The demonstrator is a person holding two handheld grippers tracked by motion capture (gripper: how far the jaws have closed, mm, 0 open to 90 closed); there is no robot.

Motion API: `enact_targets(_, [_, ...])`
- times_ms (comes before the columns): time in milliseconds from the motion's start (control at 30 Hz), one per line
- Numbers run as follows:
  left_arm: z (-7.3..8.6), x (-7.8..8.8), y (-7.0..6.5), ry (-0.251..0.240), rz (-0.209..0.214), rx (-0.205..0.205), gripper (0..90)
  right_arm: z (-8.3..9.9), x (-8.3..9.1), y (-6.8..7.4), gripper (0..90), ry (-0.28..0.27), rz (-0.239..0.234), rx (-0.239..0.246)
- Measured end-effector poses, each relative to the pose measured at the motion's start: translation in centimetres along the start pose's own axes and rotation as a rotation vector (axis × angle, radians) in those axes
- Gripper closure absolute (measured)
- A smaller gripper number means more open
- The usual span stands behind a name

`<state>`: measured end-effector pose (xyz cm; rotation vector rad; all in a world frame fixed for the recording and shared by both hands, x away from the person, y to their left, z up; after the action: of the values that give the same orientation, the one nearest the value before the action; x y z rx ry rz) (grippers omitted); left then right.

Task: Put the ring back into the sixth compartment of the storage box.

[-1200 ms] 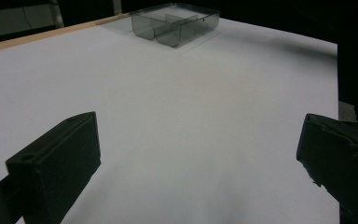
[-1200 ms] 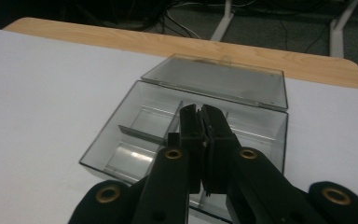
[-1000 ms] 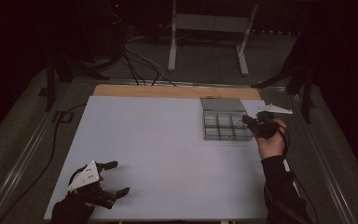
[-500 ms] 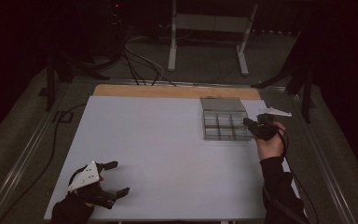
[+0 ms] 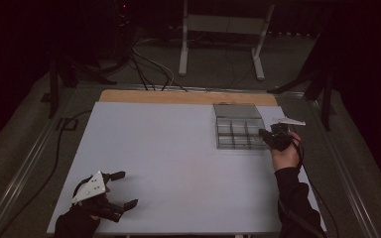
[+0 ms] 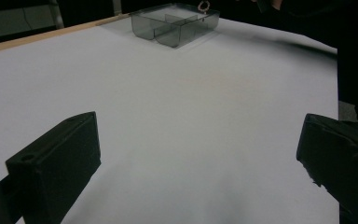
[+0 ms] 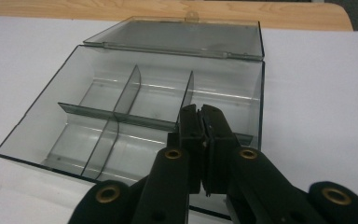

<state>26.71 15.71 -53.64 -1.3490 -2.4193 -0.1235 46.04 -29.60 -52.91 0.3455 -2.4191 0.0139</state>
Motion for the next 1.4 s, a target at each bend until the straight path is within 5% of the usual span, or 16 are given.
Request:
enact_targets(933, [0.0, 0.0, -0.1, 0.004, 0.004, -0.005, 0.5, 0.0, -0.5, 0.0, 86.0, 0.010, 0.004, -0.001])
enact_targets(1167, [0.0, 0.0, -0.1, 0.002, 0.005, -0.006, 0.5, -0.7, 0.0, 0.7, 51.7, -0.009, -0.048, 0.005])
enact_targets(1400, [0.0, 0.0, -0.2, 0.000, 0.007, -0.006, 0.5, -1.0, 0.5, 2.0, 34.3, -0.004, -0.079, 0.033])
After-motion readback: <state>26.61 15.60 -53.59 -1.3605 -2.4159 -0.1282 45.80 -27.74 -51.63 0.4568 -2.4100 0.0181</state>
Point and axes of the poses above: each handheld gripper's, and its own axes: x roughly backward along the jaws, z roughly out of its underside, y roughly to its left, the point moved 9 cm from there along -x, roughly forward along the jaws, and after that the axes turned 2 degrees about x, right-handed, at the moved point
